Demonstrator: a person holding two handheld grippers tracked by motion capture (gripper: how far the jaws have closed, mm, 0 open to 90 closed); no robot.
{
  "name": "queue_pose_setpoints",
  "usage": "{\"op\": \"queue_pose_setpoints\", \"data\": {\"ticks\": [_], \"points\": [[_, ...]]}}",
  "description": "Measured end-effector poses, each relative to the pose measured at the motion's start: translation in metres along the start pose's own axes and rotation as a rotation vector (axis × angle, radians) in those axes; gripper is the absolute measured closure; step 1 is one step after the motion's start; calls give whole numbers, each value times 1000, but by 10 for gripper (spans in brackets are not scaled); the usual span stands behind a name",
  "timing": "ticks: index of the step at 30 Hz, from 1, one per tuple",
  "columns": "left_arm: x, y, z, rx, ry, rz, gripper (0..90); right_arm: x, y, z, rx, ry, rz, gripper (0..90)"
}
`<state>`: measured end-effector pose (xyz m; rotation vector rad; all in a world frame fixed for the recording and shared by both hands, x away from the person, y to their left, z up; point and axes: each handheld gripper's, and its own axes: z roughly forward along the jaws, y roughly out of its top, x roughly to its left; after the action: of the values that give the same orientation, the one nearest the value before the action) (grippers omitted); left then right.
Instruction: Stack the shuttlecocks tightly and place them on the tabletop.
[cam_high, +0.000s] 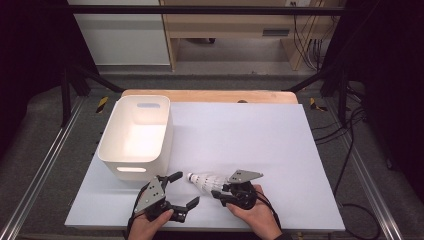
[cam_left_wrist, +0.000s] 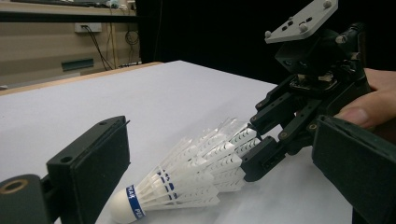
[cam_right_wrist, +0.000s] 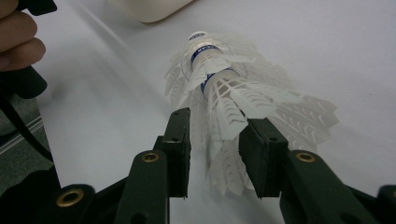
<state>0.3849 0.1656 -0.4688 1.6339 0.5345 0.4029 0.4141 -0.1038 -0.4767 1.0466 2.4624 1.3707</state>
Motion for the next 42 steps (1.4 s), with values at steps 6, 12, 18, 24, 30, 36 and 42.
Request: {"op": "queue_pose_setpoints", "data": {"ticks": [6, 12, 18, 24, 30, 36, 42], "points": [[0, 0, 0, 2, 0, 0, 41, 1, 0, -2, 1, -3, -2, 600], [0, 0, 0, 2, 1, 1, 41, 3, 0, -5, 4, -8, -8, 571], [0, 0, 0, 2, 1, 1, 41, 3, 0, -8, 5, -15, -15, 529], [0, 0, 0, 3, 1, 1, 41, 3, 0, -10, 7, -20, -18, 485], [0, 0, -1, 3, 0, 2, 41, 3, 0, -12, 13, -34, -23, 436], [0, 0, 0, 3, -1, 1, 42, 4, 1, -12, 25, -50, -38, 369], [0, 0, -1, 2, 1, 0, 42, 5, 1, -13, 31, -67, -47, 314]]}}
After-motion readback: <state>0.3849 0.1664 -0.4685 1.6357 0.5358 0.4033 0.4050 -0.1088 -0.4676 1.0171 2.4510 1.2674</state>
